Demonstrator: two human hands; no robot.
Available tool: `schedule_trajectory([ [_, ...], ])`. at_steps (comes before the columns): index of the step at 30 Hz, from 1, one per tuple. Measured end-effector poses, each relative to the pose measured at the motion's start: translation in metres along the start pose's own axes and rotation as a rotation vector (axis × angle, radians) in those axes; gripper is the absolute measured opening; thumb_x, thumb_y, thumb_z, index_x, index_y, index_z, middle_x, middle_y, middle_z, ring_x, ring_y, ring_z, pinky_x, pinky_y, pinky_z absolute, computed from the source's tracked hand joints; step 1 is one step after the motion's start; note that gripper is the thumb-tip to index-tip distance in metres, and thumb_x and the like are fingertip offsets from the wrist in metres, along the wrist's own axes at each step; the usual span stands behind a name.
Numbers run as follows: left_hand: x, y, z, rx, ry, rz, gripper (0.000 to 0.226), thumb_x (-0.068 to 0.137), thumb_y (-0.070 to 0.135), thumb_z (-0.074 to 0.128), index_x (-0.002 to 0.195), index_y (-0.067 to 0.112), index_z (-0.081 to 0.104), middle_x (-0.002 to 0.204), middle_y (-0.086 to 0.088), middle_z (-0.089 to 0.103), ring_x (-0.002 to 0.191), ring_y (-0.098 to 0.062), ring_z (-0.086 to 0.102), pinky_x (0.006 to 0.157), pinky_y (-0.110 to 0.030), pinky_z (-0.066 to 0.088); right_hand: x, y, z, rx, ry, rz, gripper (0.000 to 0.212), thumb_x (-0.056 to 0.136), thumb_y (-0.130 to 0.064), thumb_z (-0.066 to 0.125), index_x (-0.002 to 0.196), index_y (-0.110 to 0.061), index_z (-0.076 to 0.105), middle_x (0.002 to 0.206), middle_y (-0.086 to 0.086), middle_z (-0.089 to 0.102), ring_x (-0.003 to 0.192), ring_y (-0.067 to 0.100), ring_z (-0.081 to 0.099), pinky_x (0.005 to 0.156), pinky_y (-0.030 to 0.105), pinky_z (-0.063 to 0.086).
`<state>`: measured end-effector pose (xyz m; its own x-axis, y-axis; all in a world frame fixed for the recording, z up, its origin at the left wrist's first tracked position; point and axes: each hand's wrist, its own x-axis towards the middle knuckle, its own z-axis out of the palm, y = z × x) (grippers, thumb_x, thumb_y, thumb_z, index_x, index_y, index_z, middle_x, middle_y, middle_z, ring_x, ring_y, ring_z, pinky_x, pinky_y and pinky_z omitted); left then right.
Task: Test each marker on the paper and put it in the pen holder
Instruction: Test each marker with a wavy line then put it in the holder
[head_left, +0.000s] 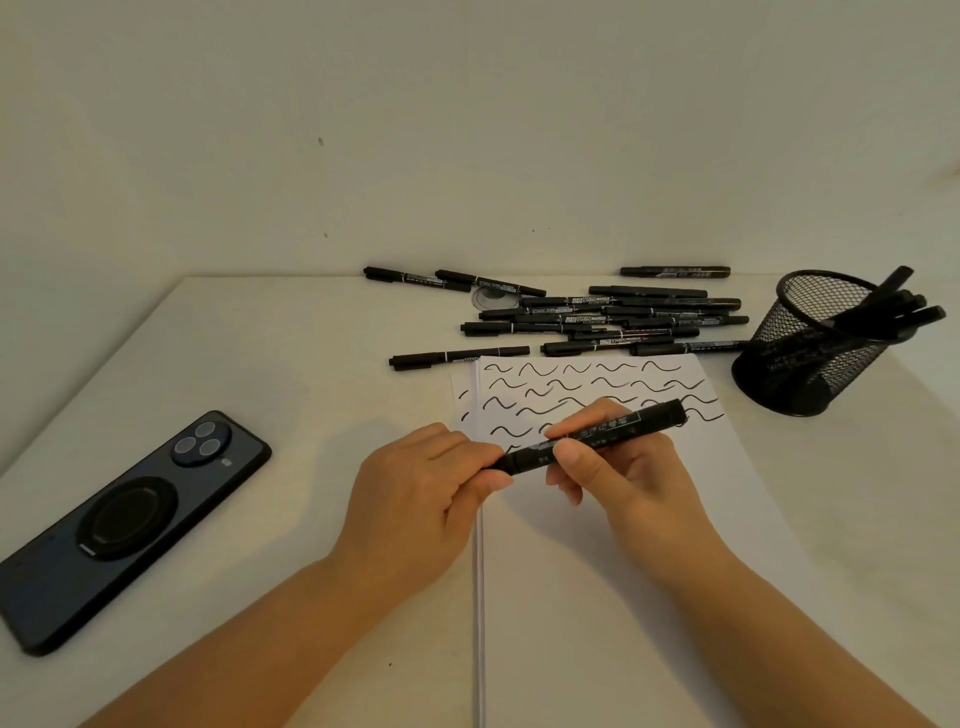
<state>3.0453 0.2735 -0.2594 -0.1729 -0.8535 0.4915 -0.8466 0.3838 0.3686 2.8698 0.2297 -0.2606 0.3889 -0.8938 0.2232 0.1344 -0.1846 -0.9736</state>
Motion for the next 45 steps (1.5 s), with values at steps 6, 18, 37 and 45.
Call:
schedule_trajectory([
  [6,0.0,-0.002,0.002,-0.264,-0.114,-0.101,0.036,0.086,0.04,0.04,0.081,0.018,0.068,0.059,0.019,0.048,0.063,-0.008,0.047,0.054,-0.019,0.036,-0.001,0.002,-0.002,-0.038,-0.033,-0.03,0.008,0.079,-0.018,0.057,0.084,-0.012,0.061,0.06,0.0,0.062,0.054,0.007,0.055,0.055,0.018,0.044],
  [18,0.002,-0.007,0.002,-0.585,-0.245,-0.321,0.021,0.08,0.035,0.052,0.069,0.049,0.064,0.059,0.017,0.06,0.058,-0.022,0.049,0.054,-0.026,0.039,0.001,0.004,-0.002,-0.068,-0.081,-0.033,0.008,0.08,-0.018,0.056,0.084,-0.013,0.061,0.059,-0.004,0.06,0.054,0.007,0.053,0.056,0.016,0.044],
  [37,0.068,0.003,-0.026,-0.226,-0.001,-0.238,0.022,0.08,0.052,0.053,0.062,0.04,0.057,0.067,0.014,0.061,0.063,-0.008,0.054,0.055,-0.019,0.04,0.027,-0.044,-0.043,-0.729,-0.069,0.055,0.01,0.078,-0.034,0.069,0.08,-0.04,0.061,0.071,-0.022,0.063,0.065,-0.003,0.054,0.058,0.013,0.04],
  [45,0.145,0.064,-0.016,-0.147,-0.016,0.057,0.035,0.083,0.058,0.038,0.074,0.031,0.059,0.064,0.01,0.059,0.063,-0.004,0.052,0.058,-0.024,0.042,0.042,-0.087,-0.087,-1.039,0.113,-0.284,0.01,0.078,-0.026,0.07,0.086,-0.022,0.064,0.076,-0.016,0.052,0.076,0.008,0.05,0.068,0.021,0.04],
])
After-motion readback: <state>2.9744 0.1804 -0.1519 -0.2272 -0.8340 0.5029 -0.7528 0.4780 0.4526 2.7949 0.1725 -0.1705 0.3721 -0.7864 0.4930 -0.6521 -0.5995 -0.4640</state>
